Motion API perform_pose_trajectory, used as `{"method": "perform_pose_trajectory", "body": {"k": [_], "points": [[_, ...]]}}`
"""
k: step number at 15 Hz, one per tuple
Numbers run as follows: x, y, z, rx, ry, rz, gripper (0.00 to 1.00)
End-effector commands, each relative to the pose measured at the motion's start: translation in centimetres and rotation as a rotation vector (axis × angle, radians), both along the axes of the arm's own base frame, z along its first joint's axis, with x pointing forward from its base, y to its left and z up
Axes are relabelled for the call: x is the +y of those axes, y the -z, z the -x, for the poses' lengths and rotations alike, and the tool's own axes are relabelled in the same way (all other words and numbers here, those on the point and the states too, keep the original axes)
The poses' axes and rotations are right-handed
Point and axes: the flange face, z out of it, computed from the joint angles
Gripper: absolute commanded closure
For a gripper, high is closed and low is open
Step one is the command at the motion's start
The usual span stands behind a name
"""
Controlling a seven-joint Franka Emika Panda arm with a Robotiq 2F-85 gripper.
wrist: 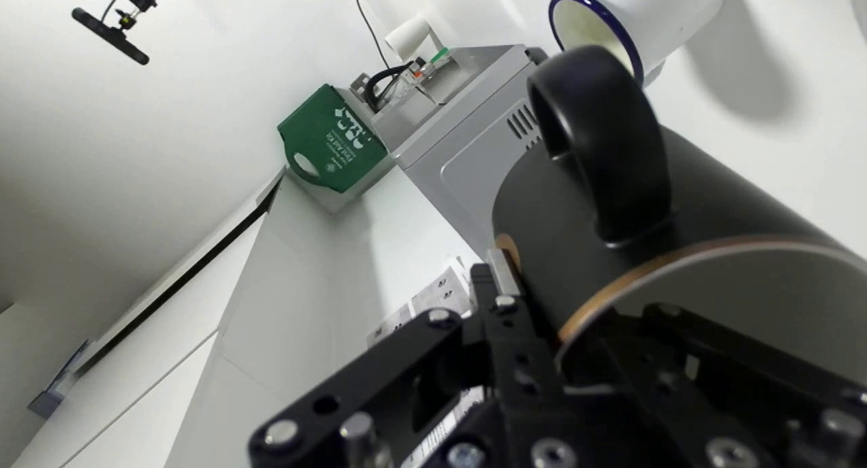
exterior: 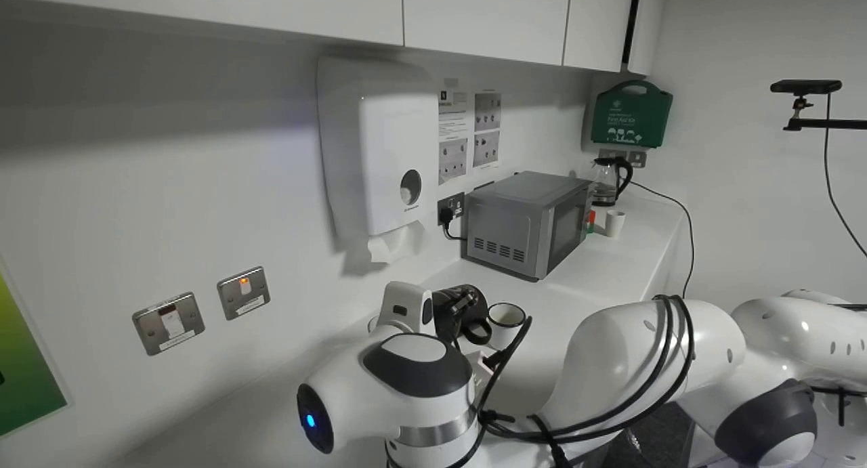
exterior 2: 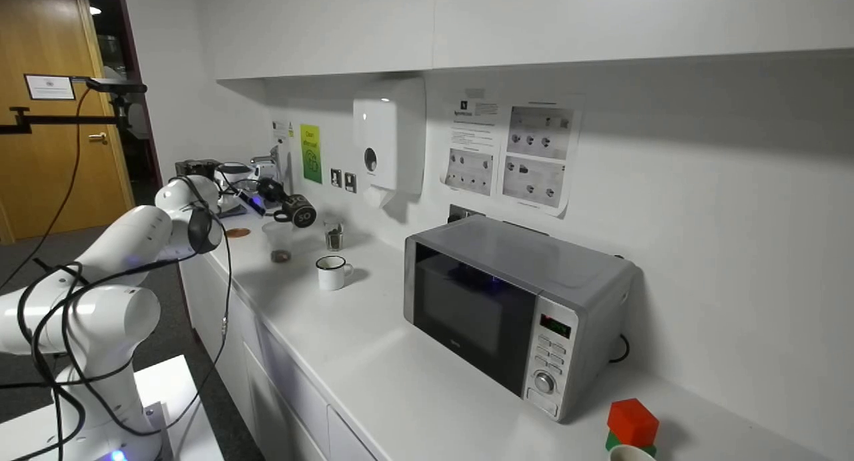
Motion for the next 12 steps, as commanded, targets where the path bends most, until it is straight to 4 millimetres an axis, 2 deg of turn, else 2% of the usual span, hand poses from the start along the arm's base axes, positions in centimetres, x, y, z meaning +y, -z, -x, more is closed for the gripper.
{"method": "perform_pose_trajectory", "body": {"k": [1, 9, 10, 11, 12], "points": [[0.1, -2.7, -0.4, -0.067, -0.032, -0.118, 0.98], [0.7, -3.9, -1.7, -0.117, -0.109, -0.263, 0.98], [0.8, -3.7, -2.0, -0.12, -0.121, -0.268, 0.98], [1.2, -1.9, -1.3, -0.091, -0.109, -0.225, 0.91], [1.2, -1.9, -1.5, -0.093, -0.115, -0.23, 0.91]]}}
